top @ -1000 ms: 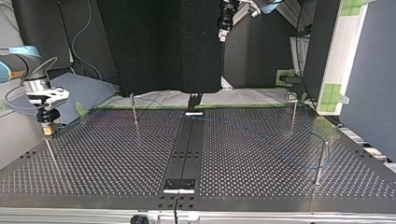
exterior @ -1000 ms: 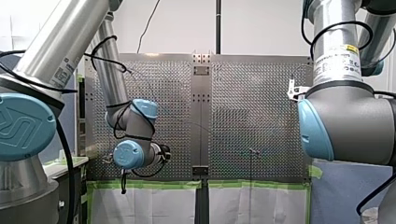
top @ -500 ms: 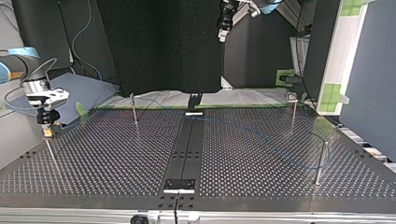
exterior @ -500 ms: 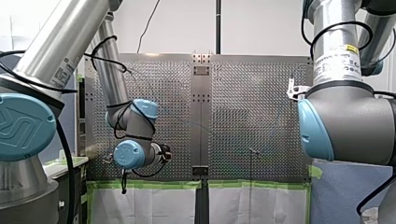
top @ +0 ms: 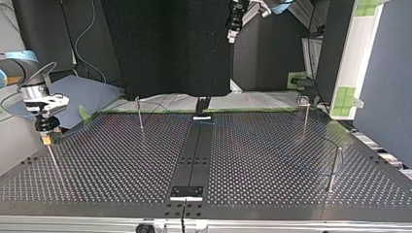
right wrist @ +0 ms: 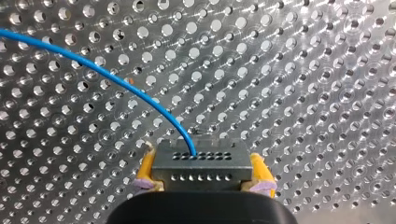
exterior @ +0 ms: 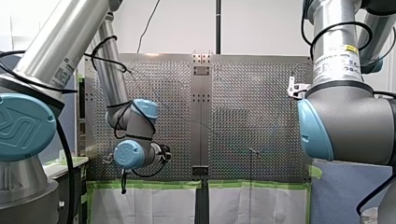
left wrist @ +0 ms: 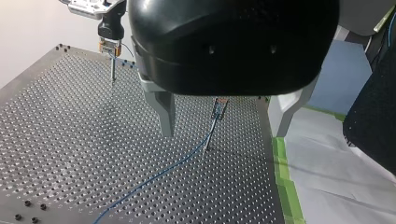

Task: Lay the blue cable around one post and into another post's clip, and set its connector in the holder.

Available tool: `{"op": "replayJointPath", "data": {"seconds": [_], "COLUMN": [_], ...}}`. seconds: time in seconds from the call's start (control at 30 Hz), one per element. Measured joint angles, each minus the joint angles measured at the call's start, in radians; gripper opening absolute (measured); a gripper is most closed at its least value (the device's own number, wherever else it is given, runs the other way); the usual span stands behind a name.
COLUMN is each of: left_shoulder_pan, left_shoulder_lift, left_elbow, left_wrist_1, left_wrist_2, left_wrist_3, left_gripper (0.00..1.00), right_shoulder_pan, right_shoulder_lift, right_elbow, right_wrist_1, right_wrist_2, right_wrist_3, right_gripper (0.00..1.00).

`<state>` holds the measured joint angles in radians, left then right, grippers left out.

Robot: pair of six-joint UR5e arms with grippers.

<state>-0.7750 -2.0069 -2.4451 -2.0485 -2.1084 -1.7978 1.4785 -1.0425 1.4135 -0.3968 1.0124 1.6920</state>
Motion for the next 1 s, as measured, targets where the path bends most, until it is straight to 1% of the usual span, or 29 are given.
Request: {"op": "replayJointPath", "data": {"seconds": [0.33, 0.53, 0.57, 0.6, 0.63, 0.67, 0.7, 0.73, 0.77, 0.8, 0.83, 0.87, 1.0], "left_shoulder_pan": [0.000, 0.000, 0.000, 0.000, 0.000, 0.000, 0.000, 0.000, 0.000, 0.000, 0.000, 0.000, 0.000], "left_shoulder_lift": [0.000, 0.000, 0.000, 0.000, 0.000, 0.000, 0.000, 0.000, 0.000, 0.000, 0.000, 0.000, 0.000], "left_elbow": [0.000, 0.000, 0.000, 0.000, 0.000, 0.000, 0.000, 0.000, 0.000, 0.000, 0.000, 0.000, 0.000], "left_wrist_1": [-0.001, 0.000, 0.000, 0.000, 0.000, 0.000, 0.000, 0.000, 0.000, 0.000, 0.000, 0.000, 0.000], "left_wrist_2": [0.000, 0.000, 0.000, 0.000, 0.000, 0.000, 0.000, 0.000, 0.000, 0.000, 0.000, 0.000, 0.000], "left_wrist_3": [0.000, 0.000, 0.000, 0.000, 0.000, 0.000, 0.000, 0.000, 0.000, 0.000, -0.001, -0.001, -0.001], "left_gripper": [1.00, 1.00, 1.00, 1.00, 1.00, 1.00, 1.00, 1.00, 1.00, 1.00, 1.00, 1.00, 1.00], "right_shoulder_pan": [0.002, 0.003, 0.004, 0.004, 0.004, 0.004, 0.005, 0.005, 0.006, 0.006, 0.007, 0.007, 0.008], "right_shoulder_lift": [0.000, 0.000, 0.000, 0.000, 0.000, 0.000, 0.001, 0.001, 0.001, 0.001, 0.001, 0.001, 0.000], "right_elbow": [-0.003, -0.003, -0.003, -0.003, -0.003, -0.003, -0.003, -0.003, -0.003, -0.003, -0.003, -0.003, -0.004], "right_wrist_1": [0.005, 0.005, 0.005, 0.005, 0.005, 0.005, 0.005, 0.004, 0.005, 0.004, 0.001, -0.001, -0.002], "right_wrist_2": [0.004, 0.004, 0.004, 0.004, 0.004, 0.004, 0.004, 0.004, 0.004, 0.004, 0.004, 0.004, 0.005], "right_wrist_3": [0.001, 0.012, 0.013, 0.015, 0.015, 0.015, 0.014, 0.013, 0.012, 0.010, 0.009, 0.007, 0.004], "right_gripper": [0.00, 0.00, 0.12, 0.27, 0.27, 0.42, 0.63, 0.63, 0.75, 0.93, 0.93, 1.00, 1.00]}}
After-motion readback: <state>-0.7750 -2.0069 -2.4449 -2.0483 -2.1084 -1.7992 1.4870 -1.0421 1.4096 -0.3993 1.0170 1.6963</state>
